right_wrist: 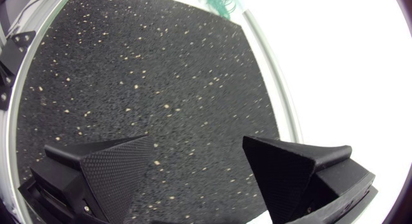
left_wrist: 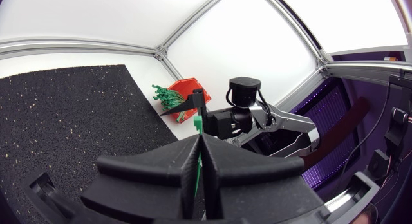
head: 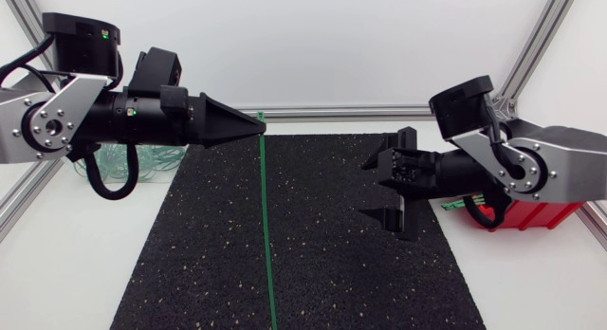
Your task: Take a green cable tie from the red box, thread the tail through the head to close it, then place it in the transparent bin on the left.
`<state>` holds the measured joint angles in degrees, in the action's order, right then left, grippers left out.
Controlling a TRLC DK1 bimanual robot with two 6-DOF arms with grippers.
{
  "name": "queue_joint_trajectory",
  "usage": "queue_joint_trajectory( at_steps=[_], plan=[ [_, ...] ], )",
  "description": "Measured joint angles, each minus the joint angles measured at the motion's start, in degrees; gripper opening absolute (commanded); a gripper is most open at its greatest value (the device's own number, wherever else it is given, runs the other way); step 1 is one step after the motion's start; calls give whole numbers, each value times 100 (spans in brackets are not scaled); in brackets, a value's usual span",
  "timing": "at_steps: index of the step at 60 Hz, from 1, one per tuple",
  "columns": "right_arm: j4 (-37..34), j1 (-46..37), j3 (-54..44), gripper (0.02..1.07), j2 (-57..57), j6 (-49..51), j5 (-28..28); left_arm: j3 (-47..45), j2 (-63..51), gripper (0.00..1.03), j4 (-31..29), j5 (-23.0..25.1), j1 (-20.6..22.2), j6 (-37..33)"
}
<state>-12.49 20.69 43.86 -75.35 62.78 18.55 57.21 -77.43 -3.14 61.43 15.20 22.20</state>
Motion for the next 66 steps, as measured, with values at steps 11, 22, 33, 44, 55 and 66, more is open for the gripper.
queue_joint_trajectory(
  at_steps=[11, 22, 33, 44, 55, 66],
  plan=[
    [1333, 48, -647, 103, 361, 682, 328, 306, -365, 4, -474, 284, -2, -2],
    [2282, 201, -975, 103, 396, 1788, 328, 557, -706, 4, -616, 568, -74, -2],
    [3558, 586, -1523, 103, 450, 3316, 468, 640, -831, 4, -647, 695, -184, -44],
    [3829, 1034, -1803, 103, 452, 4118, 981, 662, -1021, 4, -654, 715, -247, -155],
    [3934, 1598, -1858, 103, 450, 4535, 1014, 662, -1115, 4, -713, 715, -306, -293],
    [3998, 2039, -1875, 103, 319, 4701, 997, 662, -1202, 4, -758, 715, -382, -411]
  ],
)
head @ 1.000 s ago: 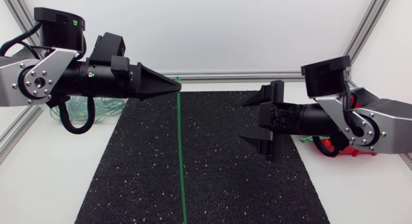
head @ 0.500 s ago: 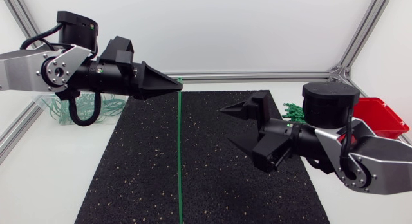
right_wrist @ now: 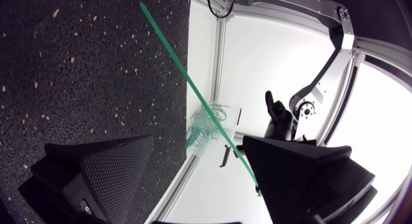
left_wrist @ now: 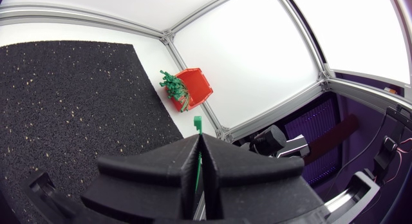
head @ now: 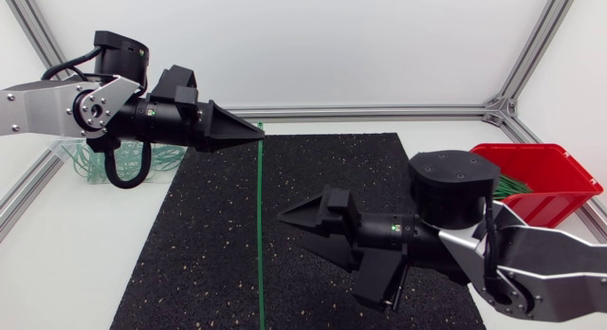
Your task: Take a green cable tie from the red box, thread the tail through the head to close it, then place it in the transparent bin on the left.
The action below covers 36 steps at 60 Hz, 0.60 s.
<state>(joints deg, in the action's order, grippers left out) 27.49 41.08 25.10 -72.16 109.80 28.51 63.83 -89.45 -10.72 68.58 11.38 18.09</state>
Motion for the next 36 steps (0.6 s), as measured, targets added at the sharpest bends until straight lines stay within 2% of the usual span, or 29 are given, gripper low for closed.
queue_joint_trajectory(
  at_steps=[12, 27, 36],
  plan=[
    [275, 411, -92, 103, -474, 151, -28, 0, -72, 4, -20, 0, -2, -17],
    [326, 863, -133, 103, -833, 214, -437, 0, -203, 4, -24, 0, -2, -17],
    [483, 994, -133, 103, -855, 208, -479, 0, -264, 4, -22, 0, -2, -17]
  ],
)
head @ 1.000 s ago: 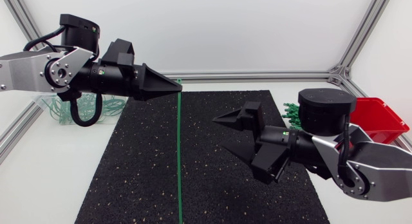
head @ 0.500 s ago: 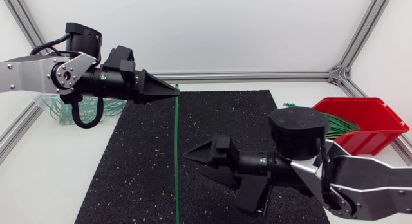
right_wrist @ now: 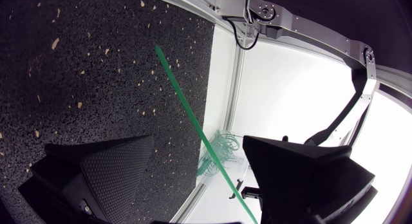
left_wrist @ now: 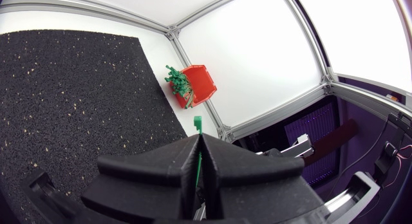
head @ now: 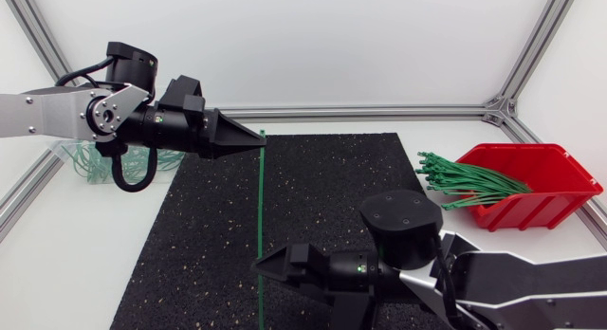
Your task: Take a green cable tie from the red box, thread the tail through the head to close it, then place it in the transparent bin on the left.
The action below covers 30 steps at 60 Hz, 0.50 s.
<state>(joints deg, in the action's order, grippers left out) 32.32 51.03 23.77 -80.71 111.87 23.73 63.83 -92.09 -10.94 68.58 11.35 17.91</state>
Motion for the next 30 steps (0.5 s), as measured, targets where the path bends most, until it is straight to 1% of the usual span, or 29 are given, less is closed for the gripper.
queue_joint_trajectory(
  at_steps=[14, 20, 30],
  plan=[
    [227, 216, -11, 103, -79, -44, -68, 0, -83, 4, 0, 0, 0, 0],
    [275, 230, -15, 103, -131, -48, -57, 0, -92, 4, 0, 0, 0, 0],
    [557, 374, -98, 103, -162, -92, 26, 0, -92, 4, 0, 0, 0, 0]
  ],
)
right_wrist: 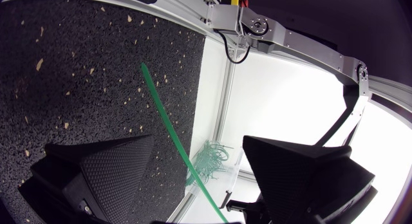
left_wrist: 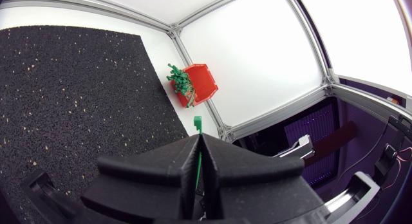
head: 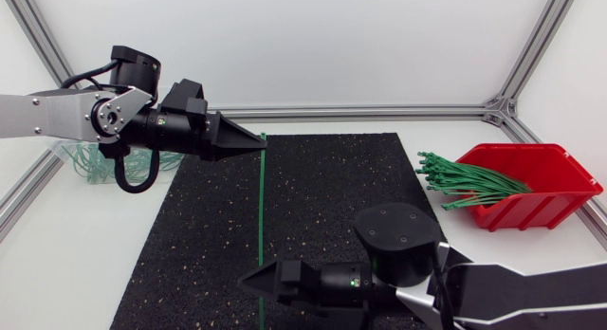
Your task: Take a green cable tie from the red box, thread the tail through the head to close it, then place it in the transparent bin on the left.
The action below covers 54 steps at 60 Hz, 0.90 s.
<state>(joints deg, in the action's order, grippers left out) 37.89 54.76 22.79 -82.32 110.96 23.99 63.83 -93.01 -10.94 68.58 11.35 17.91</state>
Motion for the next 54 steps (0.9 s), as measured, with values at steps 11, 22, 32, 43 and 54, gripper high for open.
queue_joint_trajectory(
  at_steps=[11, 22, 32, 43, 54],
  plan=[
    [184, 66, -138, 83, -24, 2, 70, 0, 0, 4, 0, 0, 0, 0],
    [382, 66, -302, 47, -170, 2, 151, 0, -4, 4, -2, 0, 0, 0],
    [487, 79, -330, 30, -339, 2, 144, 0, -4, 4, 0, 0, 2, 0],
    [603, 107, -330, 26, -498, 4, 129, 0, -4, 4, -22, 0, 2, 0],
    [695, 96, -328, 25, -555, 4, 127, 0, -4, 4, -22, 0, 2, 0]
  ],
)
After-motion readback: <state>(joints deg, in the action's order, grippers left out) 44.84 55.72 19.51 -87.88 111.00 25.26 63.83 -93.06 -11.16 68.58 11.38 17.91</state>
